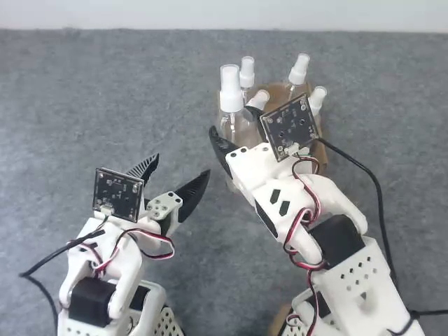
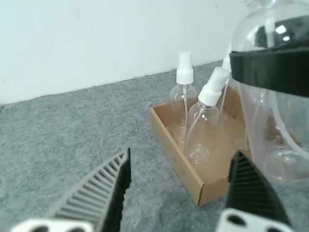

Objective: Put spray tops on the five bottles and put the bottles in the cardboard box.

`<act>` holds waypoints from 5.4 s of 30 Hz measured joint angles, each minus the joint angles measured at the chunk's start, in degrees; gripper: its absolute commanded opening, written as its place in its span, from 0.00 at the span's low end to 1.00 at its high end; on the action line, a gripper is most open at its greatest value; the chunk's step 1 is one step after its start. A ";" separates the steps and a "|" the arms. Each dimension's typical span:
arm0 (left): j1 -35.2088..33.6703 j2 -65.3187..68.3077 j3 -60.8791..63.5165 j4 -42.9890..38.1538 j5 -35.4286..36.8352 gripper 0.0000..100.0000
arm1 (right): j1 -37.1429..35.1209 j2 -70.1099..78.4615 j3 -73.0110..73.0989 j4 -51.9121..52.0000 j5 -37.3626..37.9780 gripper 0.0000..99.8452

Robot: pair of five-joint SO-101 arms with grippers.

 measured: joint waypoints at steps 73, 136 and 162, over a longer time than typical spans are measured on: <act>4.66 0.00 0.00 1.67 0.00 0.31 | 0.00 8.18 2.73 -12.66 0.00 0.01; 2.46 0.44 10.46 -5.89 -1.85 0.30 | 19.60 25.58 11.52 -26.81 6.33 0.01; 2.46 0.44 10.46 -5.89 -1.85 0.30 | 22.15 40.00 11.52 -33.67 2.37 0.01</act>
